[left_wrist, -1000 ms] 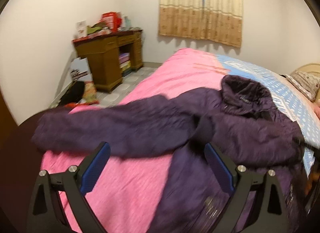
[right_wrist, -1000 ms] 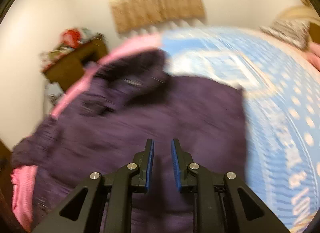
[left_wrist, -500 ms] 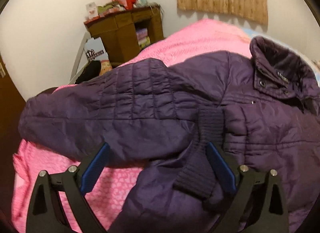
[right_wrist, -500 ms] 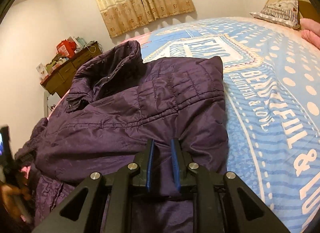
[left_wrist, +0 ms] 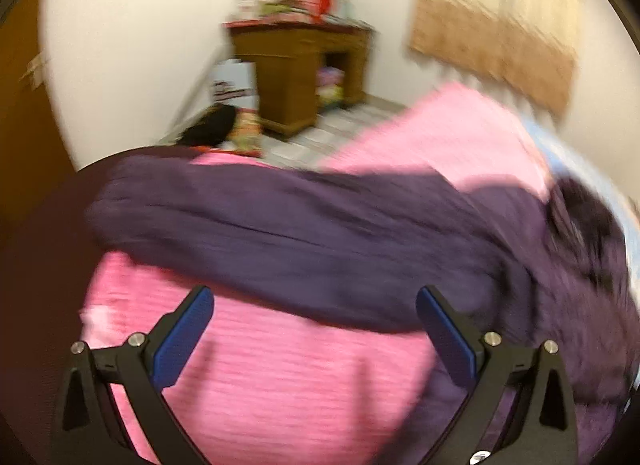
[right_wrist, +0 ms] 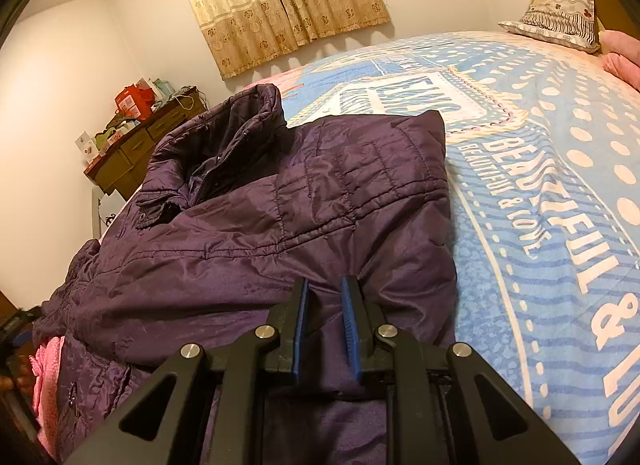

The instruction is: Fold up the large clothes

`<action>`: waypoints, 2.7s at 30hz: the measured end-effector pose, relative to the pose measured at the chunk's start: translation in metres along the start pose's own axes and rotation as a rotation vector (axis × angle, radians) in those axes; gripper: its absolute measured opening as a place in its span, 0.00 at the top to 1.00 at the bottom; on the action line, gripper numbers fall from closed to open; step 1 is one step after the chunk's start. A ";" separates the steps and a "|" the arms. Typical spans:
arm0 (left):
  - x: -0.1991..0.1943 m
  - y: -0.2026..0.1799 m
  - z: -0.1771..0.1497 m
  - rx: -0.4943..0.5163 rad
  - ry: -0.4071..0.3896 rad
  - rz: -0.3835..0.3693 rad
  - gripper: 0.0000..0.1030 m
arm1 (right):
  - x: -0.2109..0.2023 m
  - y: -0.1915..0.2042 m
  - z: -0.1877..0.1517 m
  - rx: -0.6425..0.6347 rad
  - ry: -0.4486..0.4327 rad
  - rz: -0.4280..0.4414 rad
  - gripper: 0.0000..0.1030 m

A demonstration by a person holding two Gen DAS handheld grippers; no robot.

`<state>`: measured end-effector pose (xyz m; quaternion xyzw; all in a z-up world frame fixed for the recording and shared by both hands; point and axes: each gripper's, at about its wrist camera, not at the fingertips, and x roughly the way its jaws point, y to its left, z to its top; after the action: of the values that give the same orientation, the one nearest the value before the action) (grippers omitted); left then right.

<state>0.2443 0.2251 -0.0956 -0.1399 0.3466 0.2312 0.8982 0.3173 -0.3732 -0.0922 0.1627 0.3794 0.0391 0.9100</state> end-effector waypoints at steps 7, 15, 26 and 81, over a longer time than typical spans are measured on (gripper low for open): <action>0.024 0.161 0.026 -0.441 -0.037 0.085 0.28 | 0.001 0.001 0.000 0.003 -0.001 0.000 0.83; 0.087 0.206 0.010 -0.753 0.095 -0.049 0.20 | 0.002 0.001 0.000 0.002 -0.001 -0.002 0.83; 0.103 0.193 0.018 -0.732 0.040 -0.001 0.75 | 0.000 0.000 0.000 0.002 -0.002 -0.004 0.83; 0.083 0.139 0.038 -0.691 0.037 0.048 0.90 | 0.002 -0.011 -0.005 0.074 -0.022 0.056 0.82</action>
<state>0.2484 0.3860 -0.1382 -0.4317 0.2671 0.3535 0.7857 0.3152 -0.3820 -0.1006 0.2072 0.3658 0.0486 0.9060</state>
